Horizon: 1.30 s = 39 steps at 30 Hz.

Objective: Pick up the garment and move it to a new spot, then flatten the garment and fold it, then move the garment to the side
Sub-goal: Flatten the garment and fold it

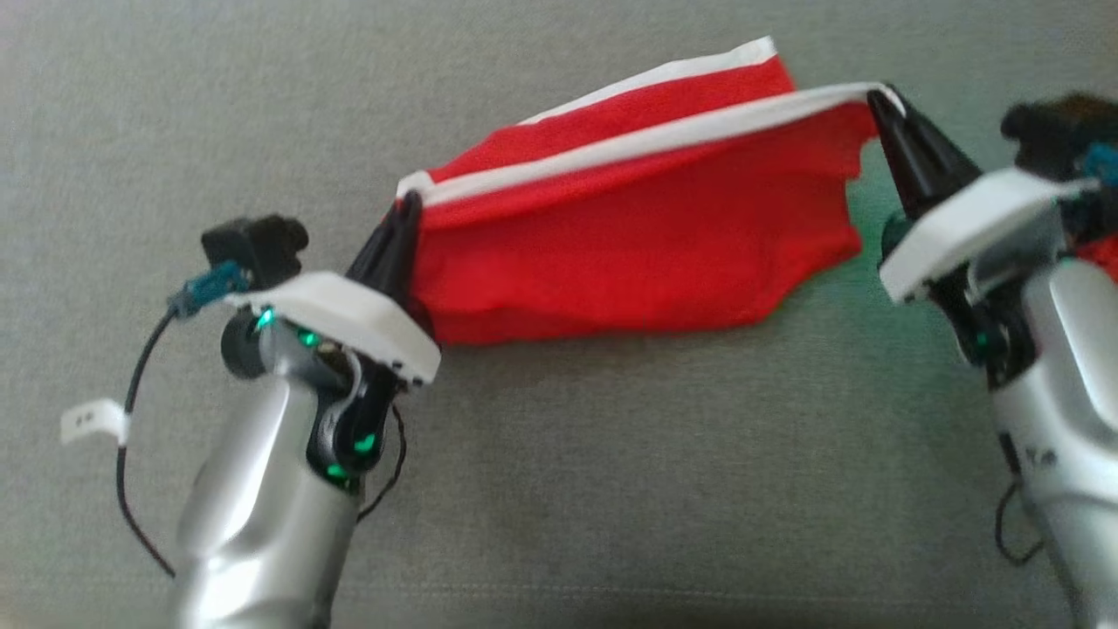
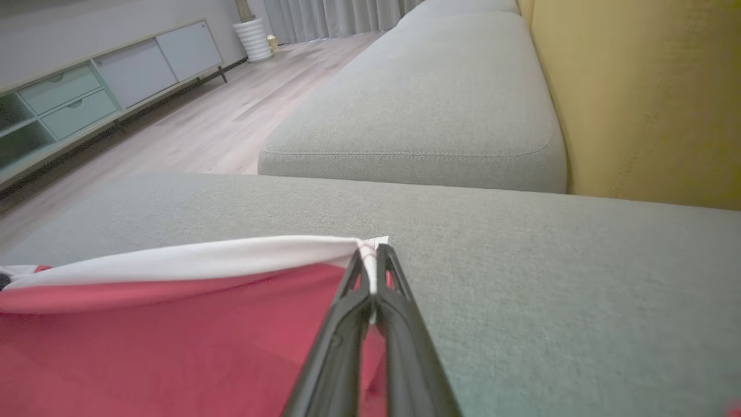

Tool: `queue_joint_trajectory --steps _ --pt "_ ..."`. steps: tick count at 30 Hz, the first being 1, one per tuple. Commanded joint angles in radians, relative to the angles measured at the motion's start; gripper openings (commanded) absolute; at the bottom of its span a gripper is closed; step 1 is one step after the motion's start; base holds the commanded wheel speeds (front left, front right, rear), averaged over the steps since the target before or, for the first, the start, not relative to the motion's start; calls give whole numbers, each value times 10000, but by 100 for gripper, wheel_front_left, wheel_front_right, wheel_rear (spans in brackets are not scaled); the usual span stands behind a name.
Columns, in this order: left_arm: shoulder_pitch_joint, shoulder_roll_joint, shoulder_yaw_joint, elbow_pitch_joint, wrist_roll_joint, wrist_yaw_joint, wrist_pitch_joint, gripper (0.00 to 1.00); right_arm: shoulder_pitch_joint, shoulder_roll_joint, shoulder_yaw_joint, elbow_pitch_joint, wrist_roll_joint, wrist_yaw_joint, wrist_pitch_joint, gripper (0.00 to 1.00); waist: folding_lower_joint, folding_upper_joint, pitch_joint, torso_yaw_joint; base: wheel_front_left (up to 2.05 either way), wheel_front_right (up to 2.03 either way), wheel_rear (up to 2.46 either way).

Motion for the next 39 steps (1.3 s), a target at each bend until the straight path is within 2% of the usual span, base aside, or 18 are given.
queue_joint_trajectory --steps 1,10,11,12,13,14,15,21,26,33,36,39 --pt "-493 163 439 12 -74 -81 -77 0 -485 -231 335 166 187 -13 -164 0 0 0 359 341 0 0 0" --pt "-1870 -28 46 1867 -576 -440 -535 0 -3005 -528 1975 3147 1278 -13 -961 0 0 0 867 820 0 0 0" --pt "-1982 -39 -33 2043 -614 -474 -586 6 -3198 -524 2158 3388 1380 -13 -1079 0 0 0 889 842 0 0 0" --pt "-2083 -47 -113 2208 -656 -511 -636 37 -3363 -503 2337 3618 1473 -13 -1203 0 0 0 908 850 0 0 0" --pt "-2185 -52 -224 2364 -610 -524 -704 97 -3507 -467 2523 3835 1564 -13 -1316 25 0 0 925 848 0 0 0" --pt "-2251 -56 -293 2517 -622 -542 -764 100 -3640 -426 2692 4041 1655 -13 -1440 41 0 0 935 836 0 0 0" --pt "-2305 -60 -346 2654 -633 -541 -844 100 -3770 -403 2824 4229 1704 -13 -1649 100 0 0 941 820 0 0 0" --pt "-2279 -66 -541 3117 -364 -345 -1807 100 -4043 -147 3213 5160 1775 -13 -3256 100 0 0 742 642 0 0 0" --pt "-1861 126 -411 2801 147 147 -2759 100 -3759 -15 2835 5056 1309 -13 -4039 100 0 0 430 357 0 0 0" --pt "-945 537 193 709 1382 999 -3031 100 -1911 264 753 2627 -413 -13 -4091 100 0 0 -62 -99 0 0 0" --pt "-344 634 415 -298 1991 1204 -3034 100 -808 607 -52 1719 -1146 -13 -4092 100 0 0 -308 -311 0 0 0" --pt "233 706 424 -808 2362 1221 -3036 100 216 963 -527 986 -1723 -13 -4013 100 0 0 -577 -444 0 0 0"
